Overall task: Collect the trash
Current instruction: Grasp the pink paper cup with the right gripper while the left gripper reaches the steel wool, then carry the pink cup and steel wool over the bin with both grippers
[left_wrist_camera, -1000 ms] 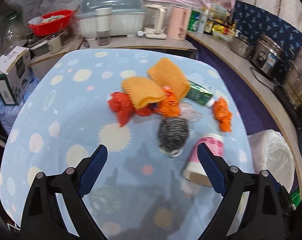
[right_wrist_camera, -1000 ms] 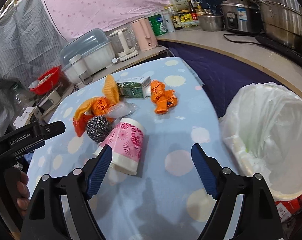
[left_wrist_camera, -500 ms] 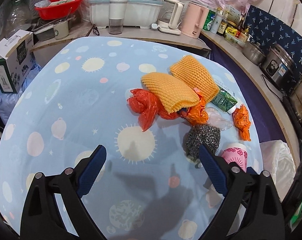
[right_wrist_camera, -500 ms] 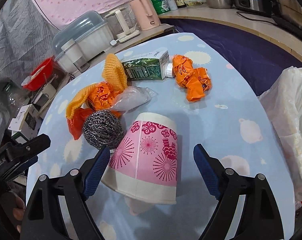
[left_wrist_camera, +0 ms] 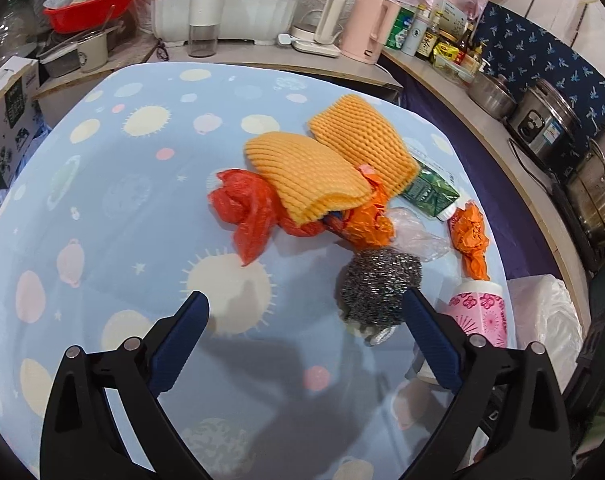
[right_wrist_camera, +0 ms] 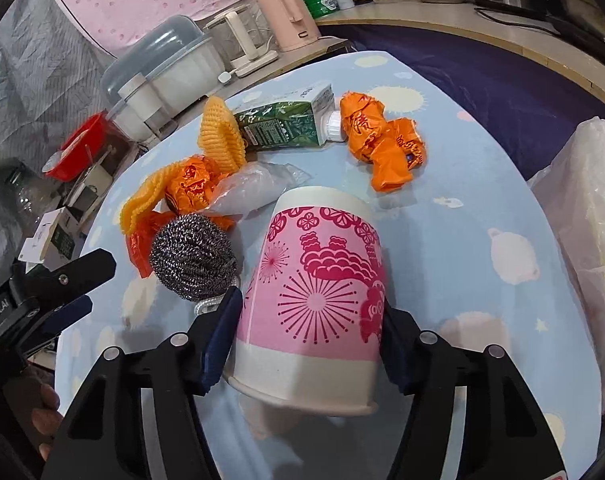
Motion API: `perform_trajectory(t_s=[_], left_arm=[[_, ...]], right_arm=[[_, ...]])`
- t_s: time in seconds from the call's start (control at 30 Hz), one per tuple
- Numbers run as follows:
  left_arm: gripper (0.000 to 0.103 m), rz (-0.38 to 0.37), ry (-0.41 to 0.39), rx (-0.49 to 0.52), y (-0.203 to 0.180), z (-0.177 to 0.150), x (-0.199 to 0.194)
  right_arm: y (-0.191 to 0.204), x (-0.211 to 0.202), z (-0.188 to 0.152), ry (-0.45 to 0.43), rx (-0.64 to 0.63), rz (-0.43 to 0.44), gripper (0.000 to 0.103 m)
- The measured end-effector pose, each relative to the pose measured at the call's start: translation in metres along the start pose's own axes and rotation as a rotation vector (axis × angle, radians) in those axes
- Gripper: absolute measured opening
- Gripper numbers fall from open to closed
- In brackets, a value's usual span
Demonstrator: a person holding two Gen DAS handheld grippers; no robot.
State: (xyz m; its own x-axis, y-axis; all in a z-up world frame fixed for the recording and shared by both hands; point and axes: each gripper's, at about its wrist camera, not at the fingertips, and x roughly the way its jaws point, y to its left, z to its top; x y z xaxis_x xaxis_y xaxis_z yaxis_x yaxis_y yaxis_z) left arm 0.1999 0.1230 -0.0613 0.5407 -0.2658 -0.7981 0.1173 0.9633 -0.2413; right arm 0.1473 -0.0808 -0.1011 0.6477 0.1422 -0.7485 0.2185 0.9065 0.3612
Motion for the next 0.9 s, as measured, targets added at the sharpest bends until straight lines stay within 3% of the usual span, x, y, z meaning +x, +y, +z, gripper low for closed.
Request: perform_trajectory(t_s=[0.33,0.43,0.5,0.63,0.9], left_arm=[[0.092,-0.004,0.015,0.081,-0.04,0.0,0.037],[0.082,0.001,0.017,0.091,-0.044,0.002,0.044],[0.069,-0.009,0.037,0.093,-0.046,0.002,0.05],[0.053,-0.031,0.057,0.109,-0.05,0.0,0.051],[0.05,-0.043,0.051,0.124,-0.057,-0.008,0.032]], right_arm=[[-0.021,-0.022,0.004,-0.05,-0.004,-0.046,0.06],[-0.024,-0.025,0.004,-0.059,-0.006,-0.059,0.06],[-0.027,-0.026,0.004,-0.06,-0.003,-0.059,0.061],[-0.029,-0.027,0.003,-0.065,-0.005,-0.063,0.061],[-0.03,-0.043,0.002,-0.097,-0.013,-0.066,0.061]])
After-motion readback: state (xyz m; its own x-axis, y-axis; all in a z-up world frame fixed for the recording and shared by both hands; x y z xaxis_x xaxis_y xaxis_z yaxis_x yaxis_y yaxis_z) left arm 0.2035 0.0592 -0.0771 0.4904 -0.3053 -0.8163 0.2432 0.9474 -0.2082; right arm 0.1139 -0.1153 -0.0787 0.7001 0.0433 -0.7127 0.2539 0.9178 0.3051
